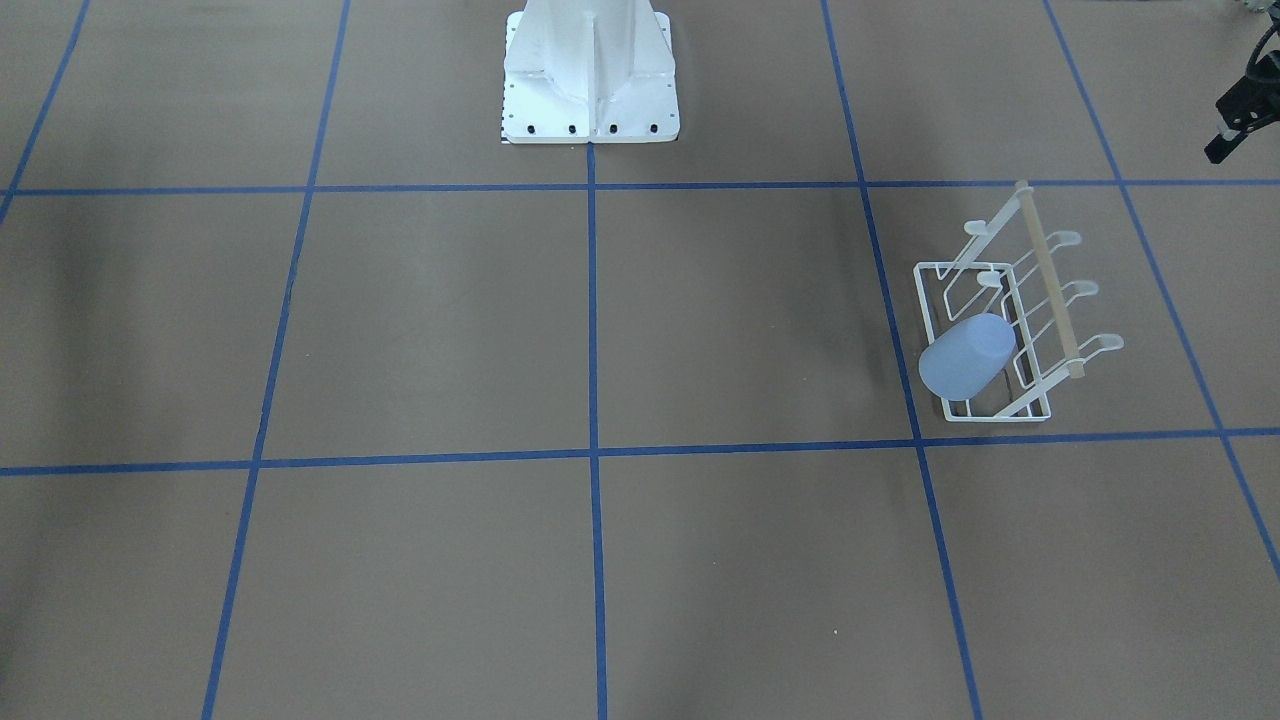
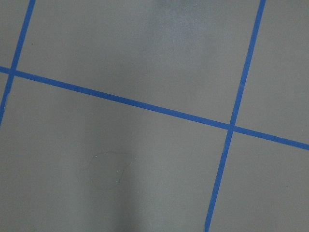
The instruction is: Hang cup on cup holder
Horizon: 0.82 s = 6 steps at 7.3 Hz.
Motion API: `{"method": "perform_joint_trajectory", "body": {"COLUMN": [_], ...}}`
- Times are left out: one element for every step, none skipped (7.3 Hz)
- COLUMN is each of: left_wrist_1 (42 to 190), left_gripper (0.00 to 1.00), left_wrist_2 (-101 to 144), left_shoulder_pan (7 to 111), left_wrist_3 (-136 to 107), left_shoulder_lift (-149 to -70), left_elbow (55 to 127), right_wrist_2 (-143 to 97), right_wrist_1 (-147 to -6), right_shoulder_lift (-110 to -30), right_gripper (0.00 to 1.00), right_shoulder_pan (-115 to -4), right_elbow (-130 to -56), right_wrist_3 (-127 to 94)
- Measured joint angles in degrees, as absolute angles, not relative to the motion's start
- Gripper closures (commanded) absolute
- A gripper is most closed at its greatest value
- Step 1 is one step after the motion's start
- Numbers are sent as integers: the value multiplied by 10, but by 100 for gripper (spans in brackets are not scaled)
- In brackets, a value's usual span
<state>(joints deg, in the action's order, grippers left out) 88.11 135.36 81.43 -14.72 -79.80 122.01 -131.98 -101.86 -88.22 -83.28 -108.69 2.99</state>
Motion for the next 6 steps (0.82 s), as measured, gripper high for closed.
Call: {"method": "perform_joint_trajectory", "body": {"left_wrist_1": [883,885,887,889,889,889], "left_gripper": [2,2,2,2,2,2], "left_wrist_2": [1354,1354,1355,1355,1354,1353], "left_shoulder_pan": [814,813,811,806,797,789], "left_wrist_3": [-147,-146,-146,-145,-144,-144], "left_shoulder_lift": [-798,-801,-805,-810,-818,-829], "left_elbow": [1198,1179,1162,1151,1142,1131], "right_wrist_2": [-1320,-1321,-1321,-1321,-1321,-1322], "right_wrist_1": [-1018,-1018,-1018,-1018,-1018,-1017], "right_shoulder_lift": [-888,-893,-896,-897,-897,-897], "right_gripper": [0,0,0,0,0,0], "right_shoulder_pan": [-833,-834,-835,-835,-835,-835], "right_elbow": [-1090,-1093,-1095,-1096,-1096,-1095], "right_wrist_3": [30,30,30,30,30,30]}}
